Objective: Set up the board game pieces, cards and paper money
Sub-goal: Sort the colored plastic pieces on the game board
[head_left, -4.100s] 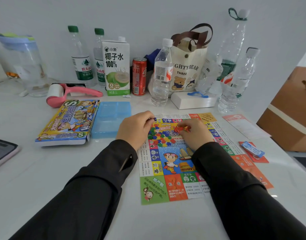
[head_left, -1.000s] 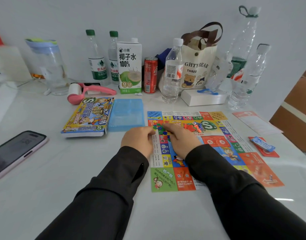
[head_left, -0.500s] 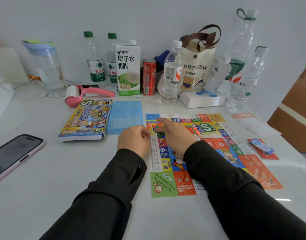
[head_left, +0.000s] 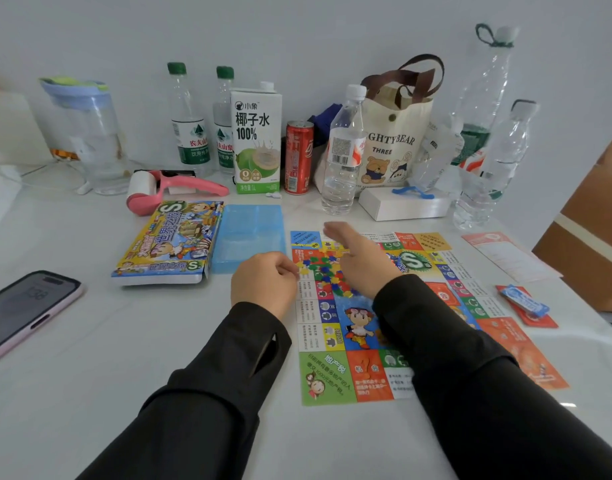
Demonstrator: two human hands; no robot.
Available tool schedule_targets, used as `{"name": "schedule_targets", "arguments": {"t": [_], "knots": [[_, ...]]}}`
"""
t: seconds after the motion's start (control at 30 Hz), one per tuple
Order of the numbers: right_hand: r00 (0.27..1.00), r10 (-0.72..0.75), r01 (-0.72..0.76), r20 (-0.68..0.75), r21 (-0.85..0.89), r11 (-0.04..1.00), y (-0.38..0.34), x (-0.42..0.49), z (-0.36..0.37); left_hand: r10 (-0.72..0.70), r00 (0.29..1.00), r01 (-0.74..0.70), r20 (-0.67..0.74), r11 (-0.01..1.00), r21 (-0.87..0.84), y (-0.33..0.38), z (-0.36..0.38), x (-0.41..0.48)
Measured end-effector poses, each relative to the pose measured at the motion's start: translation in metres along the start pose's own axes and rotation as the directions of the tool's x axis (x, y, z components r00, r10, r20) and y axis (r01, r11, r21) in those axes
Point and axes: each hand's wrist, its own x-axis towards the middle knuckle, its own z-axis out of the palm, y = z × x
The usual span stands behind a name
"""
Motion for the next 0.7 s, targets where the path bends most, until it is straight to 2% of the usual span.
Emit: {"name": "schedule_targets", "arguments": {"t": [0.07, 0.13, 0.2, 0.3, 0.37, 0.43, 0.57, 0.63, 0.7], "knots": [[0.994, -0.016, 0.026, -0.11, 0.085, 0.996, 0.002, -0.006, -0.008, -0.001, 1.0, 0.001, -0.012, 1.0, 0.005, 0.001, 0.0, 0.0], [0.987, -0.025, 0.044, -0.158, 0.115, 0.992, 0.006, -0.013, -0.009, 0.001, 1.0, -0.001, -0.019, 1.0, 0.004, 0.001, 0.0, -0.001], [0.994, -0.039, 0.047, -0.1, 0.081, 0.996, 0.008, -0.019, -0.005, 0.004, 1.0, -0.004, -0.019, 1.0, 0.003, 0.0, 0.001, -0.001], [0.997, -0.037, 0.041, 0.072, -0.056, 0.998, 0.006, -0.025, 0.002, 0.001, 1.0, -0.001, -0.014, 1.0, -0.013, -0.001, 0.0, 0.0], [0.992, -0.031, 0.043, 0.12, -0.098, 0.994, 0.004, -0.025, 0.003, -0.001, 1.0, 0.001, -0.009, 1.0, -0.024, -0.001, 0.0, -0.001], [0.995, -0.039, 0.046, 0.093, -0.078, 0.996, 0.005, -0.025, 0.003, -0.006, 1.0, 0.006, -0.001, 0.999, -0.036, -0.001, 0.0, -0.001], [0.993, -0.04, 0.039, -0.11, -0.006, 0.999, 0.017, -0.028, -0.003, -0.014, 1.0, 0.014, 0.012, 0.998, -0.053, -0.001, -0.001, -0.001], [0.995, -0.045, 0.04, -0.091, -0.056, 0.998, 0.018, -0.032, -0.002, -0.013, 1.0, 0.014, 0.014, 0.998, -0.055, -0.001, -0.001, 0.0], [0.999, -0.054, 0.053, -0.006, -0.124, 0.991, 0.017, -0.035, 0.004, -0.013, 1.0, 0.014, 0.013, 0.998, -0.068, -0.001, -0.001, 0.0]]}}
